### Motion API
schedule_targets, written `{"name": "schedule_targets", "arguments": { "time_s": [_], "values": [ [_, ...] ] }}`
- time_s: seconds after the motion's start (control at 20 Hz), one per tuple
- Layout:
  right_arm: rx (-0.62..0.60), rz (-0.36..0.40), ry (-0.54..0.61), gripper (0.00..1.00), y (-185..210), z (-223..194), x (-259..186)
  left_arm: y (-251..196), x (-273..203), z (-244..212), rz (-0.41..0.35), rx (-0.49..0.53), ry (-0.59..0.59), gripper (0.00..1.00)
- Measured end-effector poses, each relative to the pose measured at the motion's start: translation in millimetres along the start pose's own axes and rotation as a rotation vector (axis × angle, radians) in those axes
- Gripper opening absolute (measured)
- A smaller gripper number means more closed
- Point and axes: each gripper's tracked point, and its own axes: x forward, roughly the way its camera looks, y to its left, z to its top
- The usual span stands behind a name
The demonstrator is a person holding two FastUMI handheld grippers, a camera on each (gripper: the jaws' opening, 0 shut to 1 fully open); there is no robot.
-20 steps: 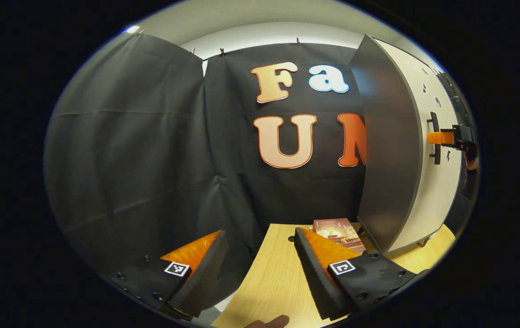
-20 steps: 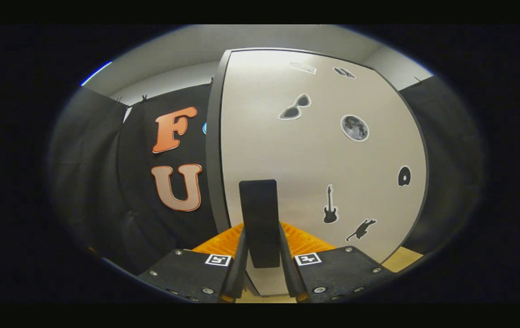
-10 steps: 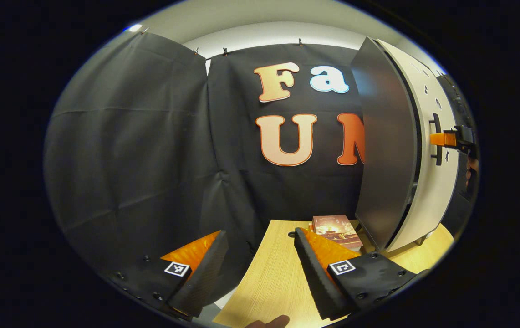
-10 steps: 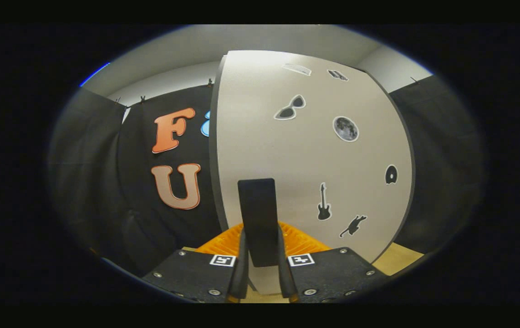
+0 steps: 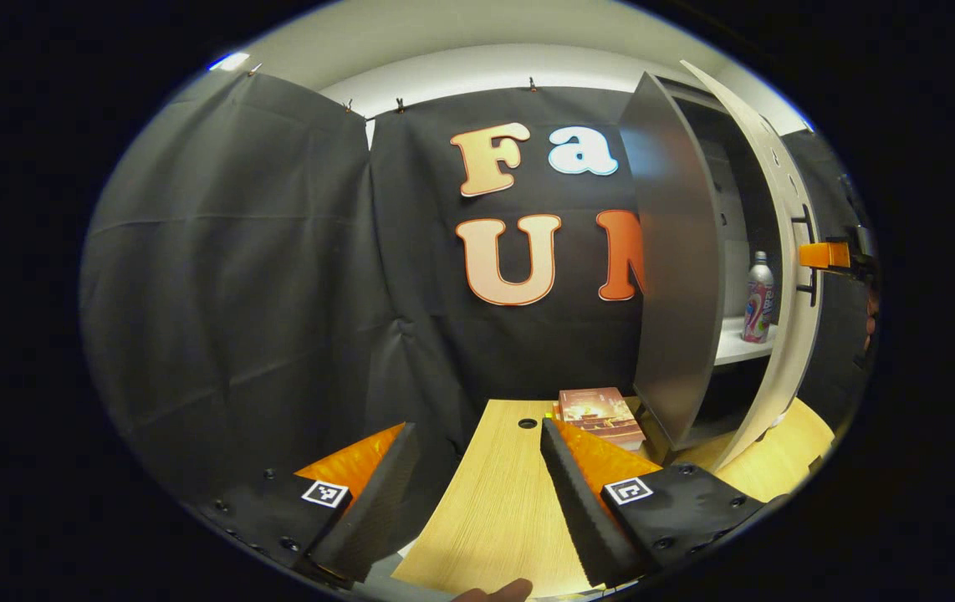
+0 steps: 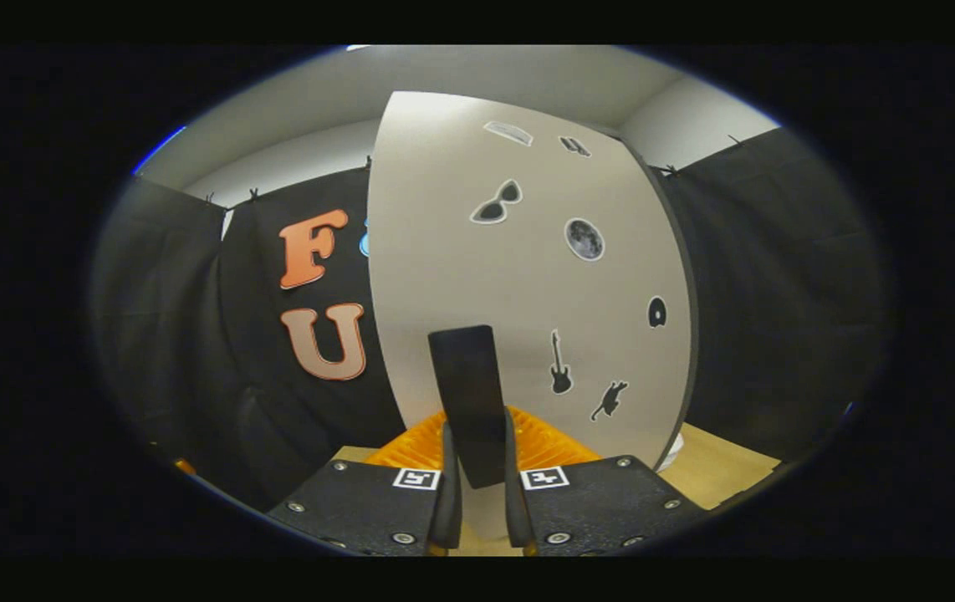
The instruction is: Open the cabinet door with the right hand, grasp the bottle in the cabinet with the left hand and place it on the coaster, then close the cabinet door with the right hand.
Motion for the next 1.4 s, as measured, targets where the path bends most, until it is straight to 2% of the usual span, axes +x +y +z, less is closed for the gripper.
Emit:
{"name": "schedule_targets", "arguments": {
  "time_s": [0.05,0.2,0.35,0.45,0.6,0.7,0.75,0.8,1.0,1.1,1.15,1.2,1.25,1.3,1.35,1.4],
  "values": [
    [0.015,0.001,0.008,0.18,-9.2,-1.4,-11.0,-0.9,-4.7,3.3,0.007,0.008,-0.009,0.95],
    [0.028,0.003,0.001,0.2,-30.9,-1.4,-41.6,-13.2,-18.6,11.4,0.01,0.015,-0.024,0.96],
    [0.057,0.006,0.004,0.23,-50.1,3.2,-64.8,-36.6,-31.6,10.4,-0.012,0.026,-0.024,0.96],
    [0.062,0.002,-0.003,0.2,-66.2,4.2,-80.9,-54.8,-39.5,11.0,-0.032,0.033,-0.025,0.96],
    [0.047,-0.014,-0.015,0.17,-74.2,8.7,-82.9,-87.7,-50.3,10.7,-0.07,0.037,-0.027,0.96],
    [0.046,-0.028,-0.015,0.2,-90.4,12.4,-90.2,-109.8,-55.9,9.4,-0.094,0.039,-0.026,0.95],
    [0.061,-0.033,-0.014,0.16,-99.3,14.0,-97.0,-120.1,-58.5,10.0,-0.102,0.044,-0.025,0.96],
    [0.073,-0.034,-0.017,0.18,-106.6,14.8,-100.4,-129.4,-60.5,11.2,-0.114,0.045,-0.028,0.95],
    [0.093,-0.047,-0.048,0.17,-132.2,20.1,-107.2,-160.9,-69.1,20.1,-0.126,0.038,-0.049,0.96],
    [0.091,-0.059,-0.045,0.14,-145.9,21.8,-105.1,-173.4,-72.8,21.6,-0.131,0.038,-0.055,0.99],
    [0.075,-0.059,-0.042,0.09,-150.3,20.2,-106.8,-179.9,-73.2,21.1,-0.132,0.041,-0.058,0.96],
    [0.061,-0.063,-0.041,0.11,-156.6,20.4,-108.4,-188.9,-75.5,19.9,-0.14,0.041,-0.055,0.96],
    [0.059,-0.068,-0.037,0.05,-162.8,20.9,-108.4,-195.9,-77.2,18.3,-0.139,0.042,-0.05,0.98],
    [0.063,-0.067,-0.035,0.14,-167.1,21.1,-108.9,-199.8,-78.1,17.1,-0.137,0.039,-0.045,0.97],
    [0.063,-0.062,-0.034,0.09,-170.0,22.1,-109.4,-206.5,-77.0,15.6,-0.139,0.033,-0.042,0.96],
    [0.064,-0.059,-0.037,0.08,-174.8,23.0,-110.4,-211.4,-78.9,14.4,-0.14,0.028,-0.035,0.96]
  ]
}}
